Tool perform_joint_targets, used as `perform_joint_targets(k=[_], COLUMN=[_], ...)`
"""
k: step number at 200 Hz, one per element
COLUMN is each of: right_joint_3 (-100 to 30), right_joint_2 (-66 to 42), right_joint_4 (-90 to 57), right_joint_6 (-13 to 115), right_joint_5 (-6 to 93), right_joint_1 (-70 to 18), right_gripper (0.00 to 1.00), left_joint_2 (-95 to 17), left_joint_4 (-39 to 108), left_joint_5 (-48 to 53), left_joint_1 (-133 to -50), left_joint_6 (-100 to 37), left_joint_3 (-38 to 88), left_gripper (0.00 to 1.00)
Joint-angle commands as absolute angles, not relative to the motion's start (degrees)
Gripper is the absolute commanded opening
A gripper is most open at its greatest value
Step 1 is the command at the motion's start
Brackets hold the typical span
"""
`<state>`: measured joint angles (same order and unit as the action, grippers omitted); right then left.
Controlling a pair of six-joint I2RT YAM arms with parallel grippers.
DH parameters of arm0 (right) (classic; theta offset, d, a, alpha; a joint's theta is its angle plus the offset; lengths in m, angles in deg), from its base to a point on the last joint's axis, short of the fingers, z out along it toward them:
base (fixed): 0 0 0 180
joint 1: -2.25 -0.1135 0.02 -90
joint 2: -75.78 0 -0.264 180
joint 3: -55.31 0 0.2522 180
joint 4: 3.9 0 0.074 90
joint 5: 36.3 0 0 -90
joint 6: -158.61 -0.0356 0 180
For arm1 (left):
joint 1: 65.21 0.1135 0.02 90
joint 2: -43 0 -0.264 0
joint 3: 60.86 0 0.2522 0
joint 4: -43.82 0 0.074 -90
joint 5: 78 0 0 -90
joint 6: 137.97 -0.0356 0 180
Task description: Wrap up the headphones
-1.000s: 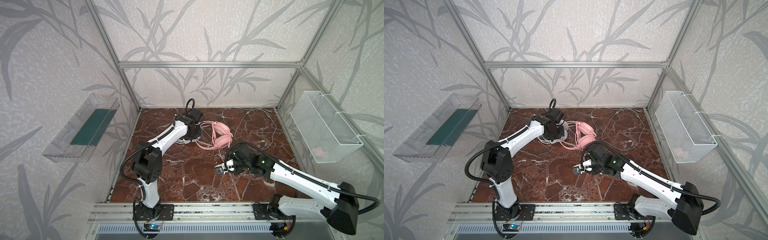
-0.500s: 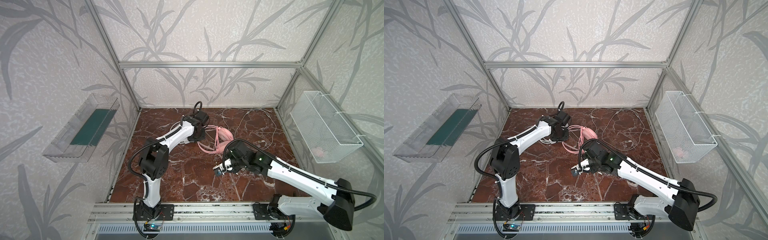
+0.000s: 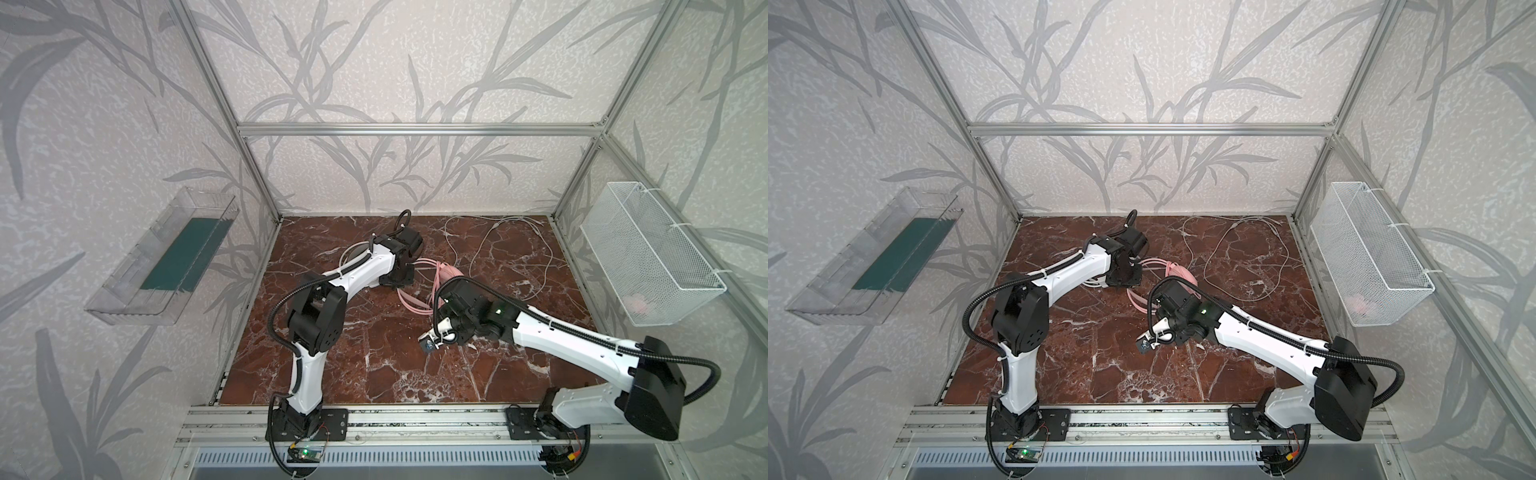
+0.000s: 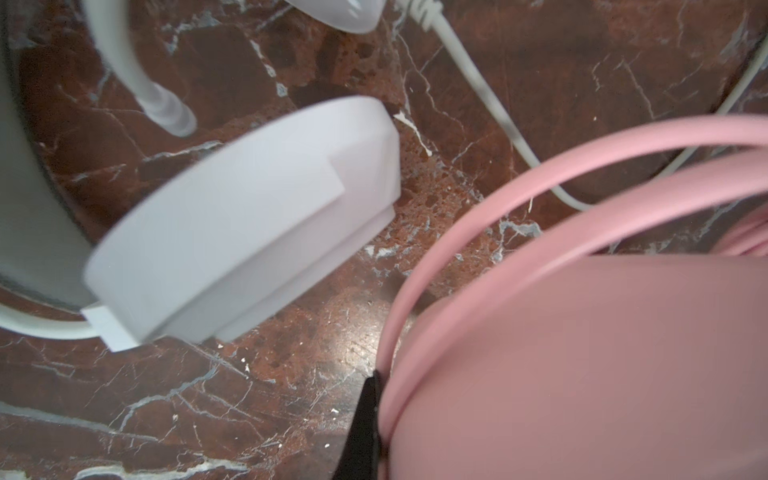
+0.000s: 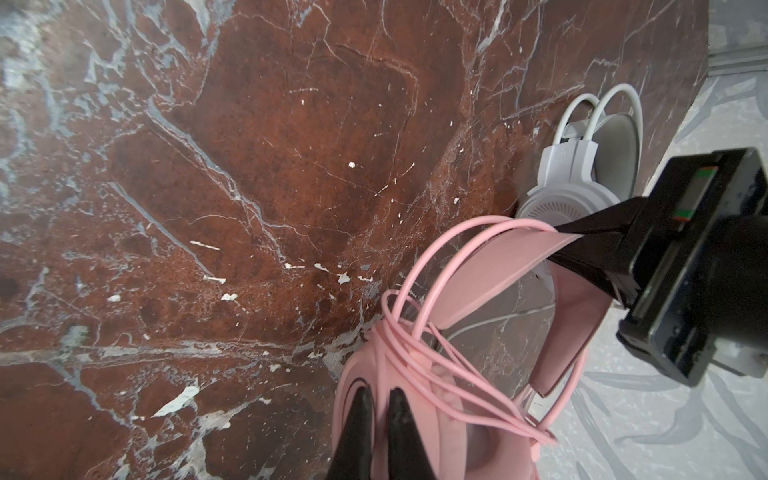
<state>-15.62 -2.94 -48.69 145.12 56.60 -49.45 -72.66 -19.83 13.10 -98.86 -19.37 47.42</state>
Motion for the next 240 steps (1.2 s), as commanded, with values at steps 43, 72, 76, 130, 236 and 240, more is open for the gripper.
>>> perform_joint_targets(k=[43,72,76,130,236,240], right_joint_3=[-17.7,-17.9,-17.9,-20.9,-24.8,-25.2], right_joint_2=[-8.1,-9.9,-10.1,-14.0,-19.4,-19.8], right_joint_4=[-44.7,-44.1,-43.9,-45.0,-49.9,-50.3], right_joint_6=[152.7,152.5,152.3,150.7,147.5,147.2], right_joint_5=[53.4,52.1,51.8,49.2,47.5,47.3], right_joint_1=[-47.7,-46.0,-45.7,-44.0,-39.4,-39.4], right_gripper=[0.00,0.00,0.00,0.00,0.00,0.00], left_joint_2=[-74.1,-73.8,-73.8,-73.7,-74.5,-74.5], left_joint_4=[-19.2,-19.5,-19.6,-21.0,-20.5,-20.4], left_joint_5=[5.3,3.4,3.3,2.6,2.3,2.2], left_joint_1=[-100.2,-100.3,-100.3,-100.7,-101.2,-101.2], left_joint_6=[-23.5,-25.4,-25.6,-28.9,-29.1,-29.0], left_joint_3=[48.7,47.4,47.1,45.4,42.2,42.0], left_gripper=[0.00,0.00,0.00,0.00,0.00,0.00])
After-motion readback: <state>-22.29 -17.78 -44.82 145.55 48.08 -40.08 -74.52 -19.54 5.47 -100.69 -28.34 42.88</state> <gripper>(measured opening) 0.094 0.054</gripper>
